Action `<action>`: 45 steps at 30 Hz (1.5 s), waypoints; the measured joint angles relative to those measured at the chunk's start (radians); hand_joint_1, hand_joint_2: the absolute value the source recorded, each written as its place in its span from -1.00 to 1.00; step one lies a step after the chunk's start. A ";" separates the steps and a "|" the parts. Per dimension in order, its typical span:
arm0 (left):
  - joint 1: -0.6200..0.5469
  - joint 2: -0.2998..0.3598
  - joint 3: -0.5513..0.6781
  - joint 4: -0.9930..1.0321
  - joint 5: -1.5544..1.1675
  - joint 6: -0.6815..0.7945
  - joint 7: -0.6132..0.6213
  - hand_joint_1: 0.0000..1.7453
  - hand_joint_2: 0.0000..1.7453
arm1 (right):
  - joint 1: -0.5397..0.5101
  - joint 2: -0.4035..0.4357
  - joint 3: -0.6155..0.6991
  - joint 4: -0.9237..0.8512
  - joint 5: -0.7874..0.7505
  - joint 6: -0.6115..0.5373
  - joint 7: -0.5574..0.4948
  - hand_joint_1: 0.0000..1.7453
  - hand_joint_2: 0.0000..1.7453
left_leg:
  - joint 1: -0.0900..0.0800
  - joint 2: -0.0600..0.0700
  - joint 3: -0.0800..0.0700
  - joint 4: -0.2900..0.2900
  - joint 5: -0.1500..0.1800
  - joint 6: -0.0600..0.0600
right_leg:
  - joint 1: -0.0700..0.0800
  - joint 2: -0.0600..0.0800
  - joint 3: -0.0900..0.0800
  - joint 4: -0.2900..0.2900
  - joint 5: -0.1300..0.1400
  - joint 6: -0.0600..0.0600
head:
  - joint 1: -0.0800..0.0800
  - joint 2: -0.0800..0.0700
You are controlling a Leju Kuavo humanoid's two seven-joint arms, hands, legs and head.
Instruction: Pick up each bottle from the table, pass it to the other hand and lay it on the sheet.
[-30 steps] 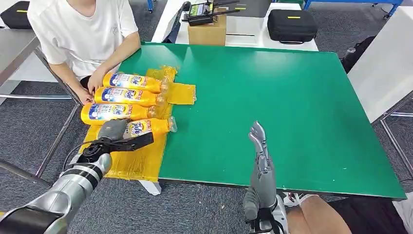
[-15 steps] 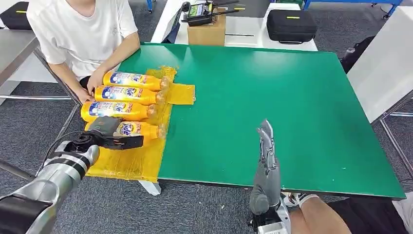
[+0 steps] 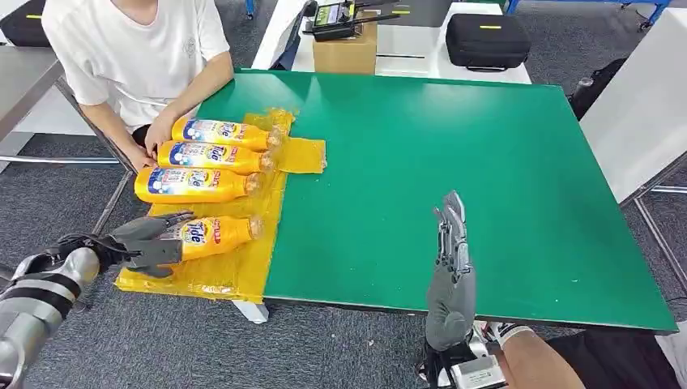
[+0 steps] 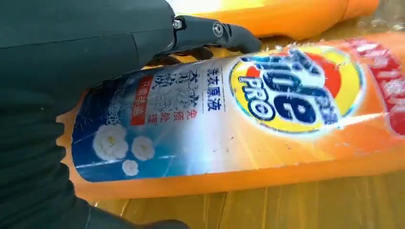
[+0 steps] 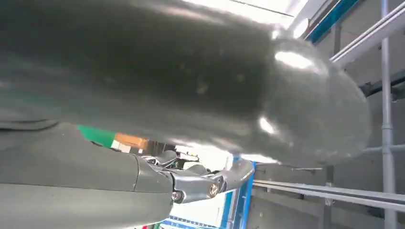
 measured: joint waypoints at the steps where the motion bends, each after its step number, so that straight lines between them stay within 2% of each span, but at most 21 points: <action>1: 0.023 0.015 0.000 -0.030 0.036 0.000 0.000 -1.00 1.00 | -0.001 0.001 -0.003 0.000 -0.001 0.005 0.000 -1.00 -1.00 | 0.000 0.000 0.000 0.000 0.000 0.000 | 0.000 0.000 -0.001 0.000 0.000 0.000 | 0.000 0.000; 6: 0.130 0.051 0.014 -0.164 0.172 0.062 0.002 -1.00 1.00 | -0.001 0.002 -0.015 0.000 0.002 0.010 0.000 -1.00 -1.00 | 0.000 0.000 -0.002 0.000 0.000 0.000 | -0.001 0.000 -0.004 0.000 0.000 0.000 | 0.000 0.000; 9: 0.193 0.032 0.040 -0.235 0.218 0.186 -0.016 -1.00 1.00 | -0.001 0.003 -0.016 0.000 0.010 -0.001 0.000 -1.00 -1.00 | -0.001 0.000 -0.003 0.000 0.000 0.000 | -0.001 0.000 -0.005 0.000 0.000 0.000 | 0.000 0.000; 14: 0.262 -0.044 0.073 -0.320 0.231 0.308 -0.024 -1.00 1.00 | 0.000 0.004 -0.016 0.000 0.019 -0.012 0.000 -1.00 -1.00 | -0.001 0.000 -0.005 0.000 -0.001 0.000 | -0.001 0.000 -0.006 0.000 0.000 0.000 | 0.000 0.000; 19: 0.313 -0.181 0.142 -0.409 0.267 0.466 -0.045 -1.00 1.00 | 0.001 0.008 -0.016 0.000 0.037 -0.023 0.000 -1.00 -1.00 | -0.002 -0.002 -0.007 0.001 -0.001 0.000 | -0.001 -0.001 -0.007 -0.001 0.000 0.001 | -0.001 0.000; 25: 0.314 -0.189 0.144 -0.412 0.266 0.471 -0.045 -1.00 1.00 | 0.001 0.008 -0.016 0.000 0.038 -0.023 0.000 -1.00 -1.00 | -0.002 -0.002 -0.007 0.001 -0.001 0.000 | -0.001 -0.001 -0.007 -0.001 0.000 0.001 | -0.001 0.000; 26: 0.325 -0.248 0.165 -0.450 0.262 0.533 -0.045 -1.00 1.00 | 0.005 0.009 -0.016 0.000 0.044 -0.024 0.000 -1.00 -1.00 | -0.002 -0.002 -0.007 0.001 -0.001 0.000 | -0.001 -0.001 -0.007 -0.001 0.000 0.001 | 0.000 0.000; 28: 0.338 -0.331 0.196 -0.501 0.257 0.553 -0.049 -1.00 1.00 | 0.010 0.010 -0.016 0.000 0.046 -0.025 0.000 -1.00 -1.00 | -0.001 -0.002 -0.007 0.001 -0.001 0.000 | -0.001 -0.001 -0.008 -0.001 0.000 0.001 | 0.000 0.000; 30: 0.341 -0.352 0.212 -0.517 0.291 0.558 -0.069 -1.00 1.00 | 0.012 0.010 -0.017 0.000 0.056 -0.033 0.000 -1.00 -1.00 | -0.001 -0.001 -0.008 0.001 -0.001 0.000 | -0.001 -0.001 -0.008 -0.001 0.000 0.001 | 0.000 0.000; 32: 0.347 -0.387 0.229 -0.549 0.362 0.517 -0.073 -1.00 1.00 | 0.018 0.014 -0.021 -0.002 0.071 -0.096 0.000 -1.00 -1.00 | -0.001 -0.002 -0.008 0.001 -0.001 0.000 | -0.001 -0.001 -0.008 -0.001 0.000 0.001 | 0.000 0.000; 33: 0.354 -0.404 0.238 -0.570 0.409 0.494 -0.070 -1.00 1.00 | 0.023 0.018 -0.025 -0.009 0.070 -0.141 0.000 -1.00 1.00 | -0.001 -0.002 -0.008 0.001 -0.001 0.000 | -0.001 -0.002 -0.008 -0.001 0.000 0.001 | 0.000 0.000; 36: 0.390 -0.491 0.257 -0.645 0.587 0.426 -0.041 -1.00 1.00 | 0.048 0.045 -0.059 -0.063 0.090 -0.244 0.000 -1.00 1.00 | -0.001 -0.002 -0.009 0.001 -0.001 0.001 | -0.002 -0.002 -0.008 -0.001 0.000 0.001 | 0.000 0.000; 41: 0.502 -0.650 0.255 -0.774 0.919 0.399 -0.046 -1.00 1.00 | 0.105 0.123 -0.142 -0.131 0.169 -0.254 0.000 -1.00 1.00 | -0.002 -0.001 -0.009 0.001 -0.003 0.004 | -0.003 -0.001 -0.009 -0.002 -0.002 0.004 | 0.000 0.000; 45: 0.569 -0.710 0.237 -0.834 1.047 0.422 -0.057 -1.00 1.00 | 0.137 0.168 -0.188 -0.133 0.202 -0.254 0.000 -1.00 1.00 | -0.003 -0.001 -0.009 0.001 -0.004 0.004 | -0.003 -0.002 -0.009 -0.002 -0.002 0.004 | -0.001 0.000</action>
